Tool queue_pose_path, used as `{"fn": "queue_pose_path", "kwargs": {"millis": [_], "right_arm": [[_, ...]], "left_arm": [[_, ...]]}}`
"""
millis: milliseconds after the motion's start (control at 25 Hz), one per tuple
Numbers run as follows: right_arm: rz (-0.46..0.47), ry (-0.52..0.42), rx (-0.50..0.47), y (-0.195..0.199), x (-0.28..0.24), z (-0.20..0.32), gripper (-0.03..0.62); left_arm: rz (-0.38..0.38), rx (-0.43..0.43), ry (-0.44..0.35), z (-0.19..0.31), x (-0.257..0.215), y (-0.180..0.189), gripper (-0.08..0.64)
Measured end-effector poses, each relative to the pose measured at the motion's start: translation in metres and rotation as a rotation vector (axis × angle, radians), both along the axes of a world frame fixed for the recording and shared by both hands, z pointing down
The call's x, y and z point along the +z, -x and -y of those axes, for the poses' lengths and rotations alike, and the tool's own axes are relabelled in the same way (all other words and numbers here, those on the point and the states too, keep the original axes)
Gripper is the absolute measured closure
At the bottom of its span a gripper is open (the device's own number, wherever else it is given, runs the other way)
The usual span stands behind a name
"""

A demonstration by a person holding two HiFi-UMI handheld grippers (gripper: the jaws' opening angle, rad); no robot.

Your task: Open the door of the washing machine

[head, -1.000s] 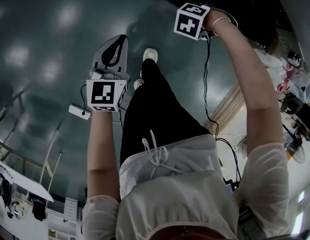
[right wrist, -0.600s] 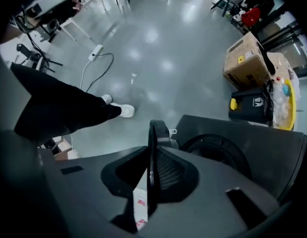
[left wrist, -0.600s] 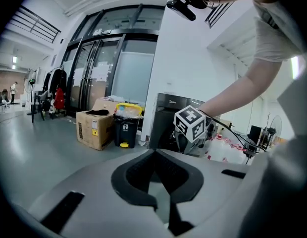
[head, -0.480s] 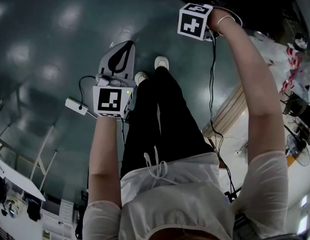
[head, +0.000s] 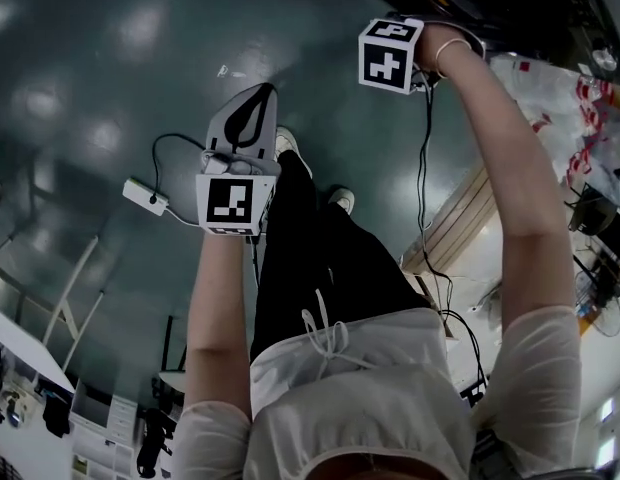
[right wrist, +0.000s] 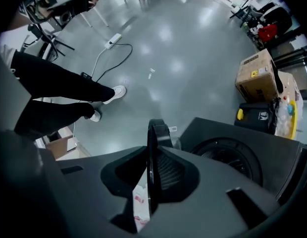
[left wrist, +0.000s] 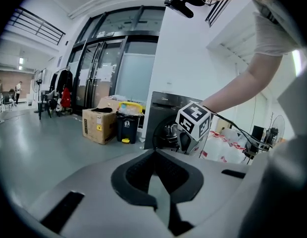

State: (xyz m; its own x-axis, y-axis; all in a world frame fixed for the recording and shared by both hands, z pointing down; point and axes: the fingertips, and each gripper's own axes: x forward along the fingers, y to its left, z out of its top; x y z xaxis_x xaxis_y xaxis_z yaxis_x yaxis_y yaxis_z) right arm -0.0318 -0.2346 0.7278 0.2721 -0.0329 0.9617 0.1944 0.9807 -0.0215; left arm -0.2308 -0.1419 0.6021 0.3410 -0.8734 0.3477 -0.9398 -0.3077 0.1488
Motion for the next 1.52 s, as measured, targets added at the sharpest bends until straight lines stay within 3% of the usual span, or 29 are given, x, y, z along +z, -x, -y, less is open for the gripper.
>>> {"fn": "queue_pose_path", "kwargs": {"millis": [440, 600, 840, 1520], "right_arm": [[0.004, -0.014, -0.116, -0.034, 0.005, -0.067, 0.517], [-0.015, 0.020, -0.127, -0.049, 0.005, -0.093, 0.517], [-0.010, 0.001, -0.189, -0.071, 0.005, -0.120, 0.509], [-0.025, -0.018, -0.341, -0.163, -0.003, -0.207, 0.476]], "left_arm": [[-0.011, -0.021, 0.055, -0.100, 0.020, -0.048, 0.537], [-0.005, -0.033, 0.051, -0.119, 0.018, -0.055, 0.537], [-0.023, -0.044, 0.051, -0.139, 0.017, -0.073, 0.537], [-0.013, 0.066, 0.057, -0.189, 0.011, -0.154, 0.537]]}}
